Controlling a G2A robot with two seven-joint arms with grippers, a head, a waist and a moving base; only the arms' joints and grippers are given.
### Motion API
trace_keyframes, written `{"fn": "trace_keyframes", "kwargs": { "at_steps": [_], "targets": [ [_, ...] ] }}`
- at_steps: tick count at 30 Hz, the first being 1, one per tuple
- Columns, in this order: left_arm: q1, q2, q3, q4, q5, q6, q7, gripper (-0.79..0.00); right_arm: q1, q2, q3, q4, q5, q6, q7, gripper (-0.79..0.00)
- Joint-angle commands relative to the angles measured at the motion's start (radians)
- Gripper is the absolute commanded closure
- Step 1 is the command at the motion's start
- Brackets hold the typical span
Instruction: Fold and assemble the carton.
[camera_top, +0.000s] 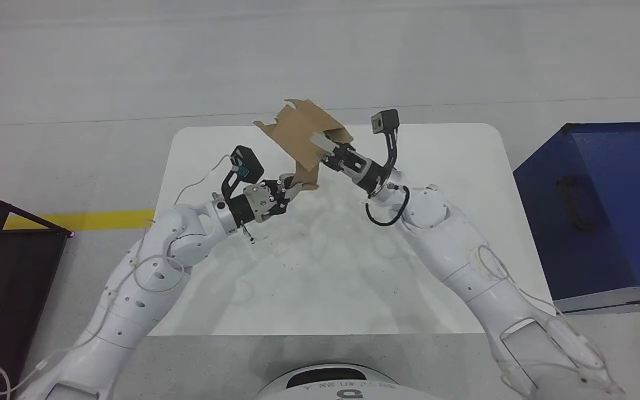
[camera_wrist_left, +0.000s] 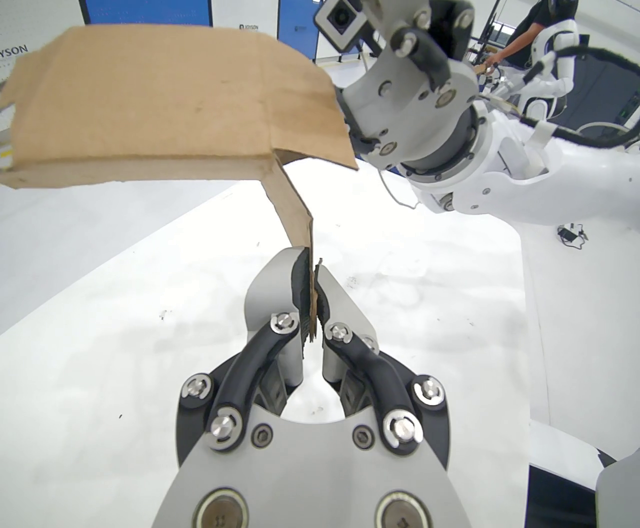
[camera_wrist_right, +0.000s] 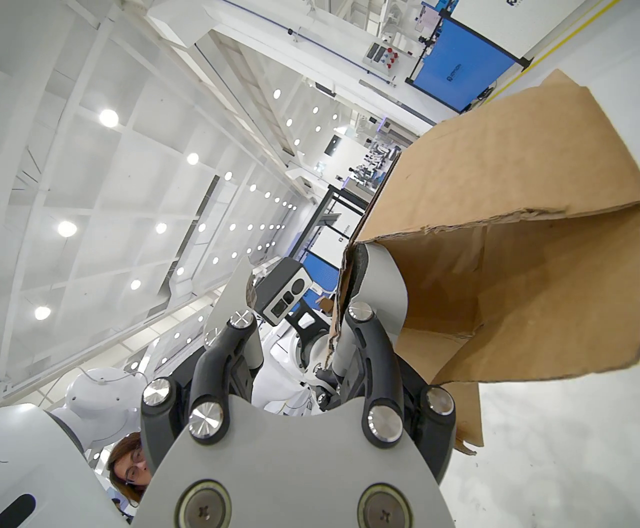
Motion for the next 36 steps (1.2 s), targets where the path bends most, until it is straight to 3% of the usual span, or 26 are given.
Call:
{"fn": "trace_keyframes", "kwargs": {
  "at_steps": [1, 9, 12, 14, 20, 21, 22, 29, 36],
  "targets": [
    [0.001, -0.001, -0.002, -0.001, 0.001, 0.002, -0.001, 0.0, 0.001, -0.002, -0.001, 0.002, -0.025, 0.011, -0.014, -0.416],
    [0.002, -0.007, 0.001, -0.007, 0.031, 0.029, -0.01, 0.0, 0.0, -0.011, -0.007, -0.002, -0.101, 0.043, -0.047, -0.354],
    [0.004, -0.009, 0.005, -0.012, 0.054, 0.032, -0.012, 0.0, 0.003, -0.015, -0.007, 0.003, -0.12, 0.049, -0.064, -0.256],
    [0.002, -0.01, 0.004, -0.006, 0.056, 0.025, -0.011, 0.0, 0.006, -0.018, -0.006, 0.009, -0.126, 0.052, -0.071, 0.0],
    [-0.004, -0.012, 0.002, 0.012, 0.064, 0.005, -0.02, -0.009, 0.018, -0.026, -0.003, 0.031, -0.147, 0.058, -0.087, 0.0],
    [-0.004, -0.012, 0.004, 0.015, 0.06, -0.006, -0.027, -0.329, 0.018, -0.026, -0.002, 0.031, -0.156, 0.055, -0.088, 0.0],
    [-0.006, -0.012, 0.002, 0.023, 0.041, -0.027, -0.033, -0.785, 0.018, -0.026, -0.001, 0.031, -0.168, 0.052, -0.085, 0.0],
    [-0.03, 0.0, -0.059, 0.134, -0.207, -0.187, -0.106, -0.785, -0.007, -0.005, 0.047, -0.015, -0.457, -0.002, -0.142, 0.0],
    [-0.025, 0.005, -0.094, 0.149, -0.308, -0.166, -0.146, -0.785, -0.092, 0.014, 0.104, -0.109, -0.592, -0.017, -0.208, 0.0]
  ]
}}
